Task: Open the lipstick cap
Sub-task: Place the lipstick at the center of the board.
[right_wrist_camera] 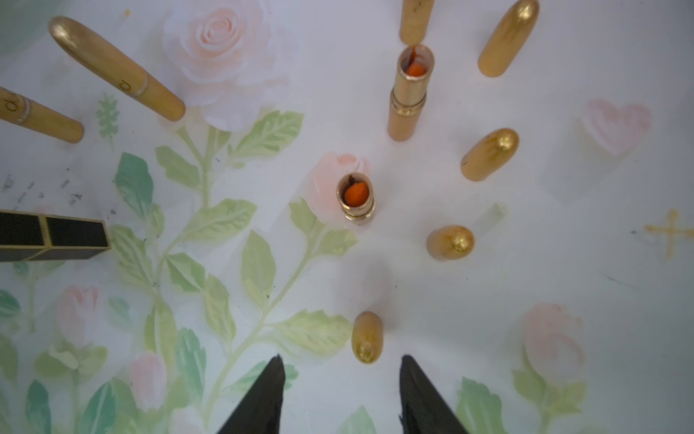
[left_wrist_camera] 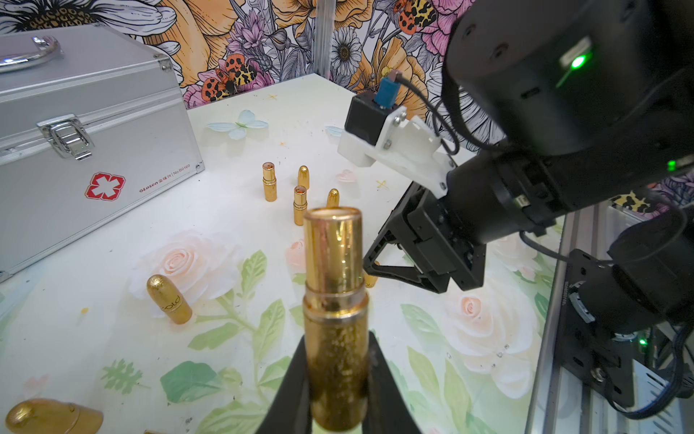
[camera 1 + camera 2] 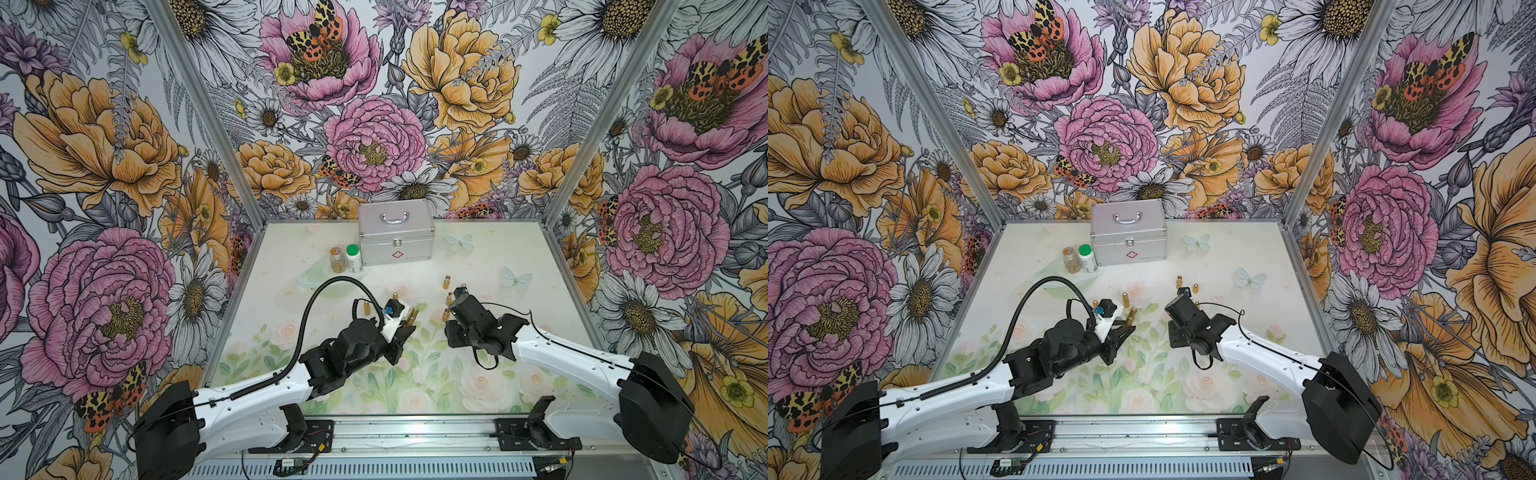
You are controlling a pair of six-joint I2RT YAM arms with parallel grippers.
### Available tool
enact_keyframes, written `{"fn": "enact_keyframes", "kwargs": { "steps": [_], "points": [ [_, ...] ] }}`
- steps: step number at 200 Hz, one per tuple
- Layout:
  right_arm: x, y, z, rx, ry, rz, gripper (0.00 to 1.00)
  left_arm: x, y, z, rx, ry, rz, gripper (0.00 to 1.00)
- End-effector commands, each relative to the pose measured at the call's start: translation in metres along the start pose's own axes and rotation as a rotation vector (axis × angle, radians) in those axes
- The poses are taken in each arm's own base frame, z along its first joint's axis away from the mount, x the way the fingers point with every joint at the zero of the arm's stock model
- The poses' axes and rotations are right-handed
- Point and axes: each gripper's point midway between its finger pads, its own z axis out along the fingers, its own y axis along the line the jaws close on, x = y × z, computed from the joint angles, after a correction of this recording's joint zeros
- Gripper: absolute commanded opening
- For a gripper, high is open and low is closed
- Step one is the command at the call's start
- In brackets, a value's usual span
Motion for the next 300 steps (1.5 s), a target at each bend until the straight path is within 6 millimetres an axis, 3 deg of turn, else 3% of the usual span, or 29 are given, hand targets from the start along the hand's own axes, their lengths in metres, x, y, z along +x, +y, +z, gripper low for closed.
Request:
{"fn": "enact_keyframes", "kwargs": {
  "steps": [1, 66, 102, 163, 224, 300],
  "points": [
    [-0.010, 0.015, -0.031, -0.075, -0.001, -0.026, 0.52, -0.005, -0.007, 0.001, 0.030, -0.015, -0.002, 0.00],
    [-0.037, 0.077, -0.099, -0.411, -0.013, -0.038, 0.55, -0.007, -0.013, 0.015, 0.050, 0.014, 0.007, 0.00],
    [-0.044, 0.104, -0.117, -0.551, -0.010, -0.018, 0.57, -0.011, -0.018, 0.022, 0.066, 0.024, 0.014, 0.00],
    [-0.052, 0.122, -0.110, -0.636, -0.009, 0.046, 0.55, -0.013, -0.024, 0.025, 0.084, 0.025, 0.029, 0.00],
    [-0.044, 0.118, -0.090, -0.600, 0.033, 0.064, 0.47, -0.019, -0.024, 0.023, 0.079, 0.009, 0.032, 0.00],
    [-0.039, 0.120, -0.083, -0.616, 0.049, 0.074, 0.34, -0.023, -0.024, 0.023, 0.078, -0.002, 0.037, 0.00]
  ]
}}
